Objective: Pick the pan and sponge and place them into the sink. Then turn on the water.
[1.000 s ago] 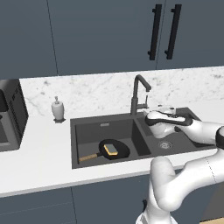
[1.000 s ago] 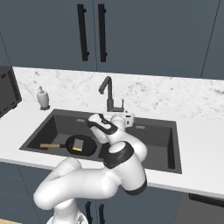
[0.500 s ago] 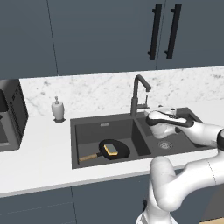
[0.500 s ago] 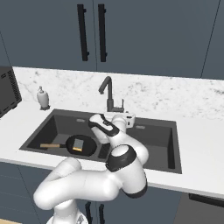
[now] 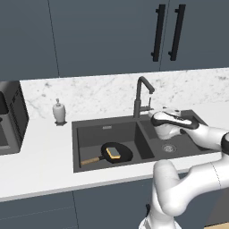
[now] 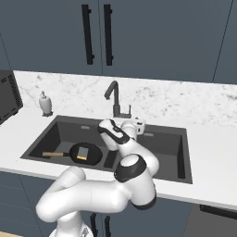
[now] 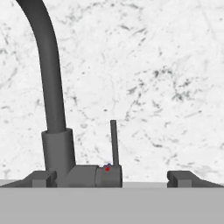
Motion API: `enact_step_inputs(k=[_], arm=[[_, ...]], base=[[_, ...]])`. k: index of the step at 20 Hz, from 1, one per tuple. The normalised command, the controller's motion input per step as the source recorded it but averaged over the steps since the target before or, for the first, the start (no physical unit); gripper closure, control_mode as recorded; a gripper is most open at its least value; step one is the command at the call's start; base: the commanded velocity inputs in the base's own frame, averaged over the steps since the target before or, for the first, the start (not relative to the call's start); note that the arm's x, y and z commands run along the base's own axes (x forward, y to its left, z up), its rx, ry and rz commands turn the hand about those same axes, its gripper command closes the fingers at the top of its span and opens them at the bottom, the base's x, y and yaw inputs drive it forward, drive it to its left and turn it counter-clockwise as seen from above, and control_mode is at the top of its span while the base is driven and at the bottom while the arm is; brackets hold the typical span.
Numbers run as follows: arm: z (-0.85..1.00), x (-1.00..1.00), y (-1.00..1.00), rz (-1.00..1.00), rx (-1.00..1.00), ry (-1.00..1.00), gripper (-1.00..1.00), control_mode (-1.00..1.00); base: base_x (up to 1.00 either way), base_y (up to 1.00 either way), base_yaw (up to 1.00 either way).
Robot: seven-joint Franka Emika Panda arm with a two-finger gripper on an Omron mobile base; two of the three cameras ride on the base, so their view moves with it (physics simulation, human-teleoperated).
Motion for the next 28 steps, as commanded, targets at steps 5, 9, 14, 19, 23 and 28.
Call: enact_step_inputs(k=[5, 9, 14, 19, 23, 28], arm=[[-0.15, 0.27, -0.03, 0.0, 0.01, 0.0, -1.0, -1.0], [-0.14, 0.23, 0.0, 0.0, 0.0, 0.0, -1.0, -1.0], [-0.13, 0.17, 0.0, 0.0, 0.0, 0.0, -1.0, -1.0], [-0.05, 0.14, 0.0, 0.0, 0.0, 0.0, -1.0, -1.0], [0.0, 0.12, 0.0, 0.0, 0.0, 0.0, -1.0, -1.0], [0.0, 0.14, -0.01, 0.0, 0.01, -0.02, -1.0, -1.0]], base=[[0.0, 0.0, 0.0], [0.0, 0.0, 0.0], [0.0, 0.0, 0.0], [0.0, 0.0, 0.0], [0.0, 0.0, 0.0], [0.0, 0.0, 0.0]])
